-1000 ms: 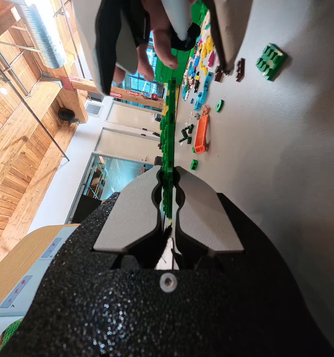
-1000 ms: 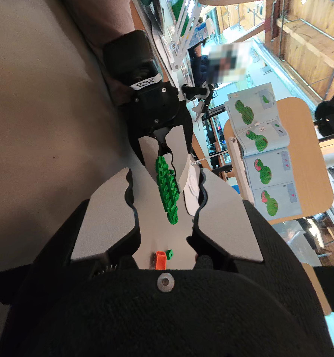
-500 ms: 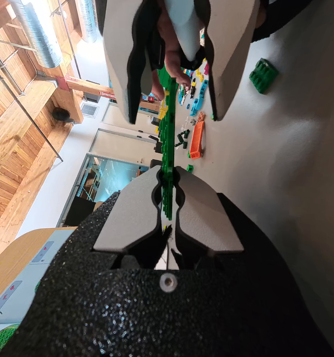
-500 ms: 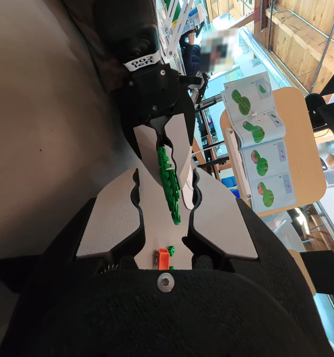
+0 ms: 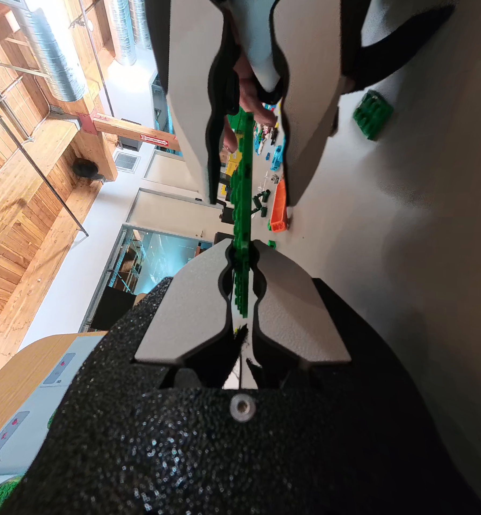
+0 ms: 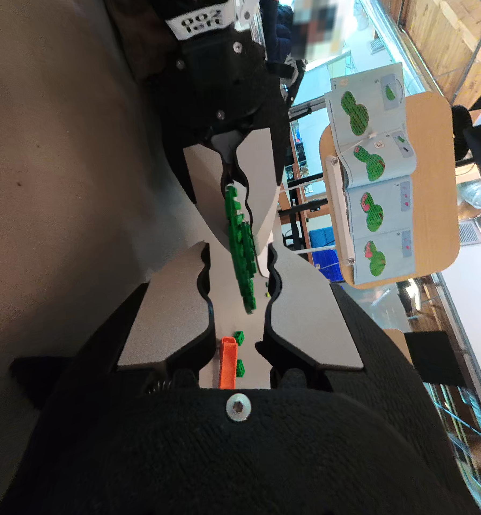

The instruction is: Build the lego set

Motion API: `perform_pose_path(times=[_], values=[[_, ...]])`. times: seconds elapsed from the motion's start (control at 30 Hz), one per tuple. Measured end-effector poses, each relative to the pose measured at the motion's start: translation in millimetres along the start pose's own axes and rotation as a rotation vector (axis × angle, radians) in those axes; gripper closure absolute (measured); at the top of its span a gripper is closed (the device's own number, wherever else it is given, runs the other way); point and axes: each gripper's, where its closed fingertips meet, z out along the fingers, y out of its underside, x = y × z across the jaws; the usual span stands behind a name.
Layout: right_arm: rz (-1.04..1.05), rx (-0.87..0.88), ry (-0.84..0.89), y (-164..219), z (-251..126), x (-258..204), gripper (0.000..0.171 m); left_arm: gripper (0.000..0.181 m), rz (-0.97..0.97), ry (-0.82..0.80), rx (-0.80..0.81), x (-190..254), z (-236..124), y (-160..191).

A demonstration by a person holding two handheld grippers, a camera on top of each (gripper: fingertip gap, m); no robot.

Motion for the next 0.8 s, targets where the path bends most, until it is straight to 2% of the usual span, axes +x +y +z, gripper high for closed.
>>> perform_pose_path(times=[0.33,0.8], values=[[-0.137,-0.008,0.048,-4.3,1.5,-1.2,0.162,0.173,0.013,0.028,0.011,5.2,0.9,-4.1],[-0.185,-0.055,0.021,-6.9,0.1,-2.1,0.163,0.173,0.011,0.034,0.015,4.9,0.5,-7.1]])
